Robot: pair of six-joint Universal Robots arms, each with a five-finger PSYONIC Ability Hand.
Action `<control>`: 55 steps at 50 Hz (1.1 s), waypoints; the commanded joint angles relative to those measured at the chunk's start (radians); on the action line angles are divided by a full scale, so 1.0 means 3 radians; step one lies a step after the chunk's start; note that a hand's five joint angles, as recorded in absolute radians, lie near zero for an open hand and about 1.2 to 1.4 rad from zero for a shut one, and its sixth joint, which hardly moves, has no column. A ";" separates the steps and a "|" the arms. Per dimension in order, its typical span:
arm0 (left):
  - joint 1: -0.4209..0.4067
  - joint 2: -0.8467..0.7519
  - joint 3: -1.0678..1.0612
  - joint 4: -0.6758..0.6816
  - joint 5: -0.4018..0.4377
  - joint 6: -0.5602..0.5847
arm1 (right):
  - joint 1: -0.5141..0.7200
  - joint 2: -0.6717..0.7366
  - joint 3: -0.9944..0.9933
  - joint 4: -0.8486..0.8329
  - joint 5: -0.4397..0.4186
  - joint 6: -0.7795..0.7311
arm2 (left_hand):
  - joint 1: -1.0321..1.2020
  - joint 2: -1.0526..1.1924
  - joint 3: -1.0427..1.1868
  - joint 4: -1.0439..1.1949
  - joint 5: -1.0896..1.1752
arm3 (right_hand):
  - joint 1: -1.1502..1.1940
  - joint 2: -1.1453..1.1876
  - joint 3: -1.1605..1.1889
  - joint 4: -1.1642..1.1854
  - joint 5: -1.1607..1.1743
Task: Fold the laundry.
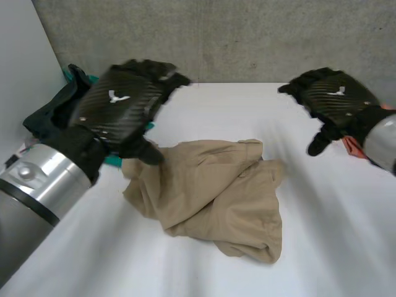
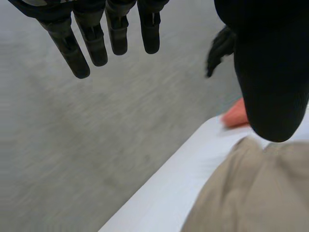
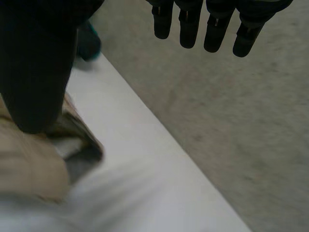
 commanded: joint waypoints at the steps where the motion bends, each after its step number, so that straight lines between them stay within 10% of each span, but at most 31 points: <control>1: 0.0385 -0.0414 -0.0113 0.0039 -0.0197 0.0032 | 0.0698 0.0671 -0.0748 0.0387 0.0503 0.0477 | -0.0247 -0.0143 -0.0156 -0.0127 -0.0112 | -0.0192 -0.0147 -0.0135 -0.0131 -0.0170; 15: 0.0717 -0.2096 0.0961 0.0095 0.0294 0.0645 | 0.1062 0.1889 -0.1440 0.0306 0.0846 0.0723 | -0.0169 -0.0065 -0.0078 -0.0049 -0.0034 | 0.0233 0.0278 0.0289 0.0294 0.0254; 26: 0.0482 -0.2721 0.1498 0.0095 0.0274 0.0743 | 0.1072 0.1829 -0.1414 -0.0154 0.0953 0.0611 | 0.2155 0.2259 0.2246 0.2275 0.2290 | 0.3878 0.3924 0.3935 0.3940 0.3900; 31: 0.0467 -0.2716 0.1549 0.0126 0.0166 0.0743 | 0.1051 0.1455 -0.1297 -0.0206 0.0902 0.0524 | 0.3733 0.3836 0.3824 0.3853 0.3868 | 0.3880 0.3926 0.3937 0.3942 0.3902; 41: 0.0309 -0.2125 0.1601 0.0075 -0.0447 0.0666 | 0.1036 0.0913 -0.1123 0.0045 0.0928 0.0013 | 0.3735 0.3838 0.3826 0.3855 0.3870 | 0.3880 0.3926 0.3937 0.3942 0.3902; 55: 0.0298 -0.0992 0.0865 0.0085 -0.0463 -0.0106 | 0.0985 0.0207 -0.0918 0.0275 0.0882 -0.0141 | 0.3735 0.3838 0.3826 0.3855 0.3870 | 0.3880 0.3926 0.3937 0.3942 0.3902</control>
